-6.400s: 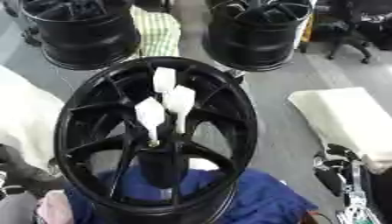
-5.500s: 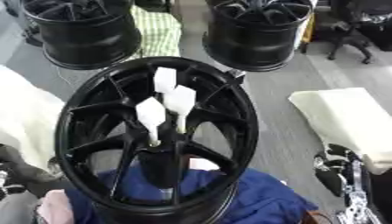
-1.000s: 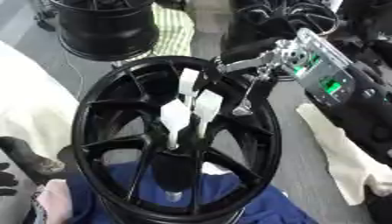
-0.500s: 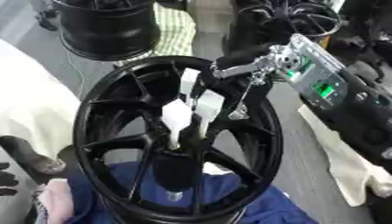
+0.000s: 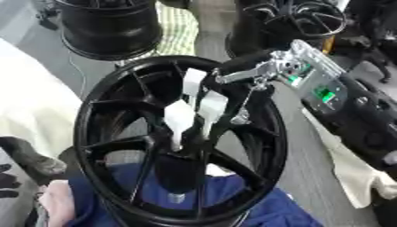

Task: Pull the pin out of the wheel hub.

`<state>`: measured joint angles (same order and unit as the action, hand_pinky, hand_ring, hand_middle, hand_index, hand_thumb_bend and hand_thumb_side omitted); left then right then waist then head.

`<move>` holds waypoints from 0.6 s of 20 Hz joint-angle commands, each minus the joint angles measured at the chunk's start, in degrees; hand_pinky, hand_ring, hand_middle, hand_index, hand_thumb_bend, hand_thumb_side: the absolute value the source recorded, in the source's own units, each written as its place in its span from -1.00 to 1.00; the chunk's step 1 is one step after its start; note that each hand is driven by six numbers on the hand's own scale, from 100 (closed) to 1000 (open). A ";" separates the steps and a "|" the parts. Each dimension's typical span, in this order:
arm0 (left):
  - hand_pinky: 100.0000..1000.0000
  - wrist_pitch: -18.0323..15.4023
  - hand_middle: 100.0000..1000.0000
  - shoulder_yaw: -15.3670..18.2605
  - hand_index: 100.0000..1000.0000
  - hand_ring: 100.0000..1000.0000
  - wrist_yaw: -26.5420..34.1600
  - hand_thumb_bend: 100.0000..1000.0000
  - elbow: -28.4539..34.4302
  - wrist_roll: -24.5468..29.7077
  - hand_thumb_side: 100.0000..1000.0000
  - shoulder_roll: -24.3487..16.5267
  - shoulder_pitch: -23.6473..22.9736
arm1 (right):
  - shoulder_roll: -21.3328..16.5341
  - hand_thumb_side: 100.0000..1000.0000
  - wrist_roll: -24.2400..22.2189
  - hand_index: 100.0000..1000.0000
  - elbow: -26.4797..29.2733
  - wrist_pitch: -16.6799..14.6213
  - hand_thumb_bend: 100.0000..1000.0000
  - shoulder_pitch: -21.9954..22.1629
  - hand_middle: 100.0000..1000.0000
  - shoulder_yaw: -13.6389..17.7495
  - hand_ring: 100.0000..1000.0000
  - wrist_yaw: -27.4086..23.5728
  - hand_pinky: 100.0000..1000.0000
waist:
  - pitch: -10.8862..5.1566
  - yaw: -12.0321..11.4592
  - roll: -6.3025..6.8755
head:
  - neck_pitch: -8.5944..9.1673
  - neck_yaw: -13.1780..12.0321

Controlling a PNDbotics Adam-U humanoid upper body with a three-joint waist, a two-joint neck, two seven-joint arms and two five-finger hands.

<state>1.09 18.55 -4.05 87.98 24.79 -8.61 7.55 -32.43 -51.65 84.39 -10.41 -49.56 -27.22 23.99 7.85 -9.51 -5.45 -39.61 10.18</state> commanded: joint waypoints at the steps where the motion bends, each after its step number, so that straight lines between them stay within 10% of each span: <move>1: 0.14 -0.14 0.02 -0.28 0.44 0.17 -0.10 -1.00 1.14 0.26 0.08 -0.58 0.60 | -0.54 -1.00 0.47 0.53 -0.30 -0.30 -0.82 -0.94 0.39 0.54 0.68 0.38 0.55 | -0.46 -0.07 0.32 | 0.74 0.11; 12: 0.14 -0.08 0.02 -0.36 0.44 0.17 -0.11 -1.00 0.92 0.39 0.08 -0.56 0.61 | -1.02 -1.00 3.87 -0.05 0.56 0.97 -1.00 -2.04 -0.27 1.71 0.48 -0.26 0.41 | -0.64 -0.23 0.22 | 0.67 0.31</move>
<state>1.12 18.24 -4.05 87.98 25.01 -8.61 7.59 -32.07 -48.46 83.90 -9.57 -50.01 -26.80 24.02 7.89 -9.64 -5.47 -39.61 10.26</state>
